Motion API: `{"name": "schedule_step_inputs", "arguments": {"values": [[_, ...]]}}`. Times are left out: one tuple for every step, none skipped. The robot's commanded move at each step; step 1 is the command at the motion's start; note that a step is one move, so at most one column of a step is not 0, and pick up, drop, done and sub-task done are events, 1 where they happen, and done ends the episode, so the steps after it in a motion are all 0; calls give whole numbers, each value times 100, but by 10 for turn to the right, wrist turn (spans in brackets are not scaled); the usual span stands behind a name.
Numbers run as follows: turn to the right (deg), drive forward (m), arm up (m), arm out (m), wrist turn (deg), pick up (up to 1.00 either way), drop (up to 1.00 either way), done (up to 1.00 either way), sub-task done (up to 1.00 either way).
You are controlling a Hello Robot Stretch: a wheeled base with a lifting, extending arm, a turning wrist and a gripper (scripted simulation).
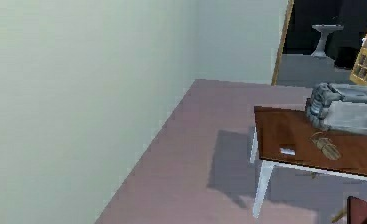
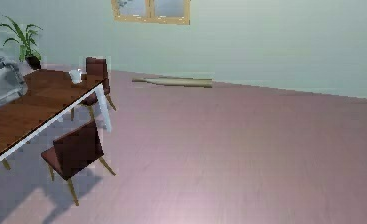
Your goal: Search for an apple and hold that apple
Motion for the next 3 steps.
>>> {"name": "schedule_step_inputs", "arguments": {"values": [[-60,0,0,0,0,0,0,0,0],[0,100,0,0,0,0,0,0,0],[-60,0,0,0,0,0,0,0,0]]}}
